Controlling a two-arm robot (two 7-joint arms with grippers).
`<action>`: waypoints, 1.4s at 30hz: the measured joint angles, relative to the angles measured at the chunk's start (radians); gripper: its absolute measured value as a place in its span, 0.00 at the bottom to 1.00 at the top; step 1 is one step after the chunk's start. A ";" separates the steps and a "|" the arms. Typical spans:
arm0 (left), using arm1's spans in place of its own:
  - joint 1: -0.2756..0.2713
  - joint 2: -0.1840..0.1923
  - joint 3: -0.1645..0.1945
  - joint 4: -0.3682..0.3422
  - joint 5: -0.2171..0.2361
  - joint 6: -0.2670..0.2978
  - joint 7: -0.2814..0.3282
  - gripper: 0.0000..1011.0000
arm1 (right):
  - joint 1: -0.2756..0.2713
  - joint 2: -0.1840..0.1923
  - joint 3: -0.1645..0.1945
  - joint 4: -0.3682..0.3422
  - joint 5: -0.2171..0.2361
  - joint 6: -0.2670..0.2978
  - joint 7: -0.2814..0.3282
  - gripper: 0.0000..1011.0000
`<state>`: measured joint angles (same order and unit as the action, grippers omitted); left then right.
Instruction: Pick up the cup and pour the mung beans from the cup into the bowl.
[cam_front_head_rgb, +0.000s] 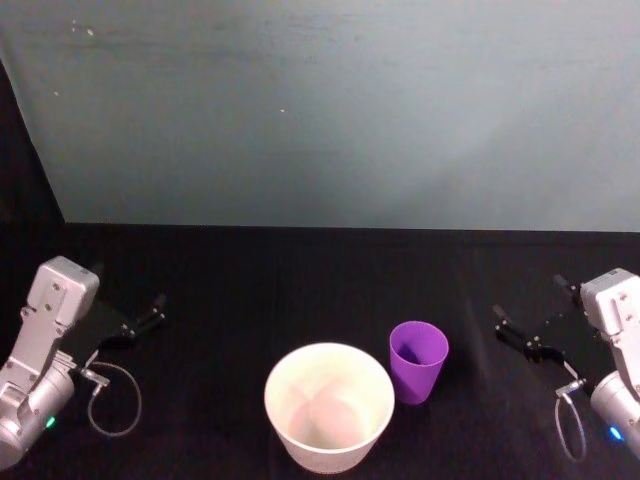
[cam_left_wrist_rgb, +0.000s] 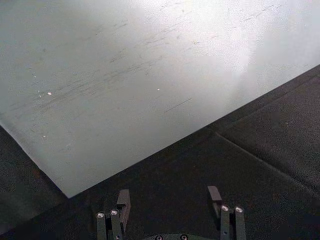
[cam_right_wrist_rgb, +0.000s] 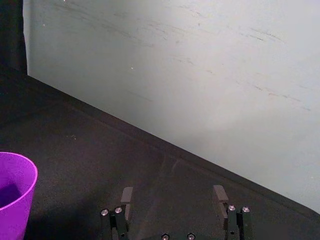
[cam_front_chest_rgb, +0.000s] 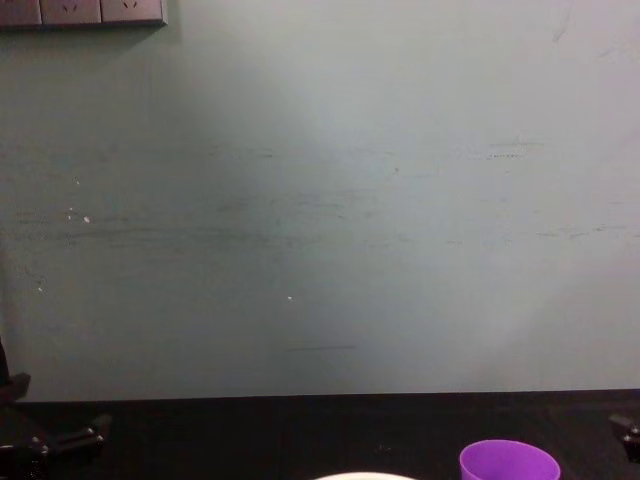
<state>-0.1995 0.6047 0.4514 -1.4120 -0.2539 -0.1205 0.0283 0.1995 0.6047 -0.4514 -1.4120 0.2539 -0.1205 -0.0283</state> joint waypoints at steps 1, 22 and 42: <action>0.000 0.000 0.000 0.000 0.000 0.000 0.000 0.99 | 0.000 0.000 0.000 0.000 0.000 0.000 0.000 0.99; 0.000 0.000 0.000 0.000 0.000 0.000 0.000 0.99 | -0.017 0.004 0.010 -0.023 0.000 -0.005 0.003 0.99; 0.000 0.000 0.000 0.000 0.000 0.000 0.000 0.99 | -0.213 0.011 0.063 -0.140 0.155 -0.129 0.191 0.99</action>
<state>-0.1995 0.6047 0.4514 -1.4120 -0.2539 -0.1205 0.0283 -0.0139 0.6155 -0.3879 -1.5521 0.4093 -0.2497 0.1631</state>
